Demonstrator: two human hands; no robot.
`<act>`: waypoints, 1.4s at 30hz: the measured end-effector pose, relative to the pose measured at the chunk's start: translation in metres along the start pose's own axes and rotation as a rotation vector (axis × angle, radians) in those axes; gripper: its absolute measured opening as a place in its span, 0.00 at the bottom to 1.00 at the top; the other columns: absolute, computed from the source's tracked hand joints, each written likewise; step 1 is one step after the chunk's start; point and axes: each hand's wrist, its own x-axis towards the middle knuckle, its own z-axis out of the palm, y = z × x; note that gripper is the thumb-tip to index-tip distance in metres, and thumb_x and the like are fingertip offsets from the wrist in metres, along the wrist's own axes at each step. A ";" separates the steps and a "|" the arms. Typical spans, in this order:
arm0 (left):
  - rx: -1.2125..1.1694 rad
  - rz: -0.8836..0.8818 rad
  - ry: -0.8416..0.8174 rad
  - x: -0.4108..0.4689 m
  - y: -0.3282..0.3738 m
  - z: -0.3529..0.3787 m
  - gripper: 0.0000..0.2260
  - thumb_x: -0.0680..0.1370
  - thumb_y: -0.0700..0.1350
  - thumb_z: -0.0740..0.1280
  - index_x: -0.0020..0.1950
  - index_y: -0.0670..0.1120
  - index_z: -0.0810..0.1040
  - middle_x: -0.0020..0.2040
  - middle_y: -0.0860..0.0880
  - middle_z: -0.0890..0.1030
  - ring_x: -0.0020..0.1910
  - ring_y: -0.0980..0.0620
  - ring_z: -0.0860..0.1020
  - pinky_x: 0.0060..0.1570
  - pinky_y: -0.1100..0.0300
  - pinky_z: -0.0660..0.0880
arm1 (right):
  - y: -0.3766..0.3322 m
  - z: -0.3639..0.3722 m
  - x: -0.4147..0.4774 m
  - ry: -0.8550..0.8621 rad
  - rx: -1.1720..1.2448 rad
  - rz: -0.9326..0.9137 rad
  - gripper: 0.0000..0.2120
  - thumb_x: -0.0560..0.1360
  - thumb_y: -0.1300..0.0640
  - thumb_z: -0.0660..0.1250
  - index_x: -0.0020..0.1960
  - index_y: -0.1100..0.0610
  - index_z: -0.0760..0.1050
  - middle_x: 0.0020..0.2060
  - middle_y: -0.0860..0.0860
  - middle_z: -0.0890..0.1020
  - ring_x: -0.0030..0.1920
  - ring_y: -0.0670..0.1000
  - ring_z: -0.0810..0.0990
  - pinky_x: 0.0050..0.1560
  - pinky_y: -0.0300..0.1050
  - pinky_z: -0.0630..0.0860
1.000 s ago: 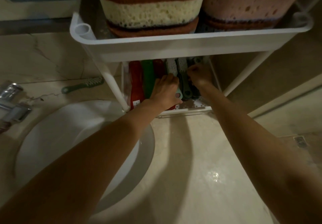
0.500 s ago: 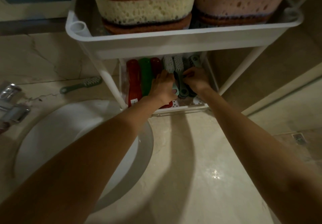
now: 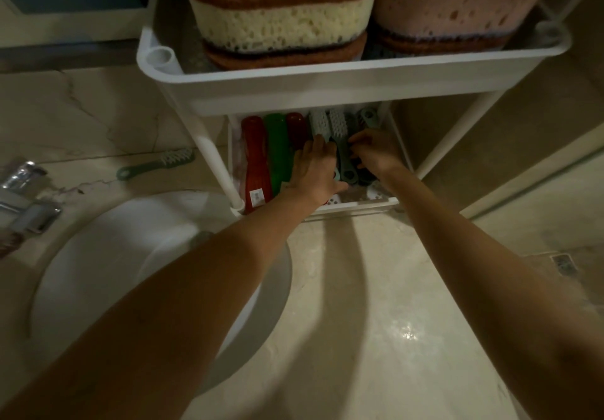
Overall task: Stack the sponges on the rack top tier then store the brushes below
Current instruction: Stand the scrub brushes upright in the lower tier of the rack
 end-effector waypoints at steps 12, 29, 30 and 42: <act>-0.032 0.033 0.104 -0.016 0.006 -0.007 0.21 0.71 0.50 0.69 0.60 0.41 0.72 0.61 0.41 0.72 0.60 0.41 0.70 0.57 0.50 0.67 | -0.001 -0.004 -0.022 0.114 -0.042 -0.064 0.11 0.74 0.68 0.59 0.53 0.64 0.77 0.54 0.63 0.80 0.55 0.61 0.78 0.59 0.53 0.75; -0.488 -0.796 0.244 -0.200 -0.147 -0.065 0.10 0.76 0.38 0.61 0.56 0.40 0.75 0.56 0.41 0.78 0.54 0.44 0.76 0.46 0.59 0.68 | -0.067 0.166 -0.195 -0.402 -0.147 -0.363 0.10 0.71 0.69 0.61 0.46 0.62 0.79 0.46 0.57 0.82 0.46 0.56 0.80 0.51 0.47 0.77; -0.474 -0.793 0.215 -0.197 -0.161 -0.067 0.11 0.76 0.38 0.61 0.57 0.40 0.74 0.57 0.40 0.77 0.55 0.43 0.76 0.49 0.57 0.69 | -0.073 0.179 -0.188 -0.438 -0.182 -0.354 0.11 0.71 0.69 0.61 0.47 0.62 0.79 0.47 0.58 0.83 0.48 0.56 0.80 0.52 0.45 0.75; -0.413 -0.753 0.045 -0.135 -0.258 -0.050 0.13 0.77 0.38 0.59 0.61 0.37 0.72 0.60 0.37 0.75 0.59 0.40 0.73 0.56 0.54 0.70 | -0.133 0.294 -0.039 -0.394 -0.711 -0.437 0.18 0.77 0.65 0.56 0.66 0.59 0.65 0.66 0.57 0.69 0.62 0.58 0.71 0.57 0.51 0.72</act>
